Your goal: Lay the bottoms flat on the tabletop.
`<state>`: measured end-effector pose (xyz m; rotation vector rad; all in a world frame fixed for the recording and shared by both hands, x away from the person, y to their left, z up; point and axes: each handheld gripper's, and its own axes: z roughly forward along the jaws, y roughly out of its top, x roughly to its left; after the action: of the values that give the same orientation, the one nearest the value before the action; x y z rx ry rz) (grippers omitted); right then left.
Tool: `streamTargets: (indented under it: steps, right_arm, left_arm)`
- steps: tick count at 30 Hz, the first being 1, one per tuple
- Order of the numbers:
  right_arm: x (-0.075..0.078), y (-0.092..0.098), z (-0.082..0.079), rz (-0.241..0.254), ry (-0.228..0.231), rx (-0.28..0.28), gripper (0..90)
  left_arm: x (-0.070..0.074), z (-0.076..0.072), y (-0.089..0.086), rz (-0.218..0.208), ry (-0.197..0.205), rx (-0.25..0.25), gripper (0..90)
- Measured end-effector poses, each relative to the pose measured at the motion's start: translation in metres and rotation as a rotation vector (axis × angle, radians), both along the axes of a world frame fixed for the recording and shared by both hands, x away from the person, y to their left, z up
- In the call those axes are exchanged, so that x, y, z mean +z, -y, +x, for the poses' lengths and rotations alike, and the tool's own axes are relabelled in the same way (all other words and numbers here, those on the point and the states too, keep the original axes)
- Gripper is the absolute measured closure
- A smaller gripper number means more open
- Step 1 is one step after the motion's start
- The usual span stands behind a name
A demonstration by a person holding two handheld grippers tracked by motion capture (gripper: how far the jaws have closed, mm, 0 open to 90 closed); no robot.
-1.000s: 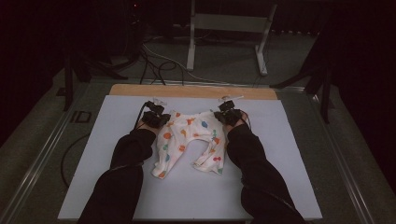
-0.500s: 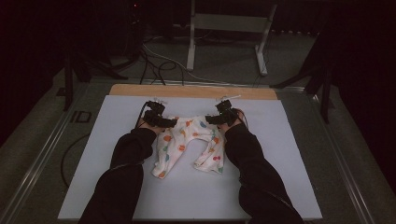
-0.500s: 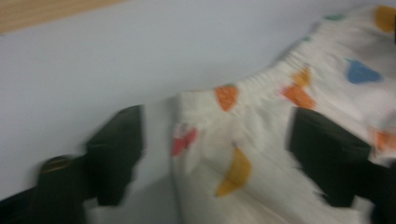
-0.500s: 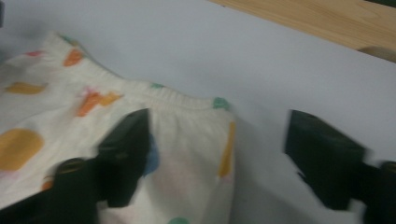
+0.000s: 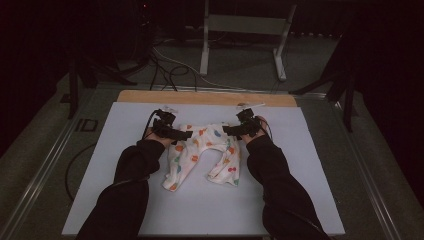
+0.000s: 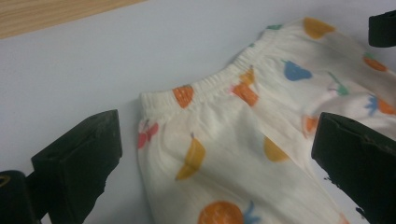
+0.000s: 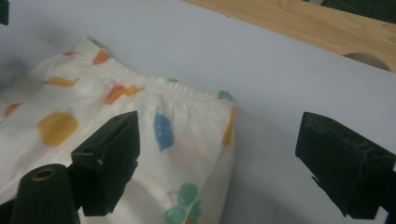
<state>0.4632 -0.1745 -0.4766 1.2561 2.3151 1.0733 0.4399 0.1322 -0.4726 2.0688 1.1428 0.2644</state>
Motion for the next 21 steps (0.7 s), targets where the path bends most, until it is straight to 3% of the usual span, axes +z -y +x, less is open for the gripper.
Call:
streamTargets:
  steps: [8,11,14,21]
  right_arm:
    - [0.015,0.009,-0.028,0.014,0.033,0.045,13.9]
    - [0.017,0.011,-0.042,0.018,0.041,0.066,14.0]
    - [0.017,0.013,-0.057,0.019,0.051,0.081,14.1]
    - [0.016,0.016,-0.08,0.037,0.065,0.107,14.1]
  left_arm:
    - [0.016,-0.025,-0.017,-0.021,0.029,-0.034,3.4]
    - [0.018,-0.033,-0.019,-0.009,0.036,-0.047,3.7]
    - [0.021,-0.051,-0.027,0.001,0.045,-0.077,3.7]
    - [0.021,-0.077,-0.041,-0.005,0.04,-0.104,4.3]
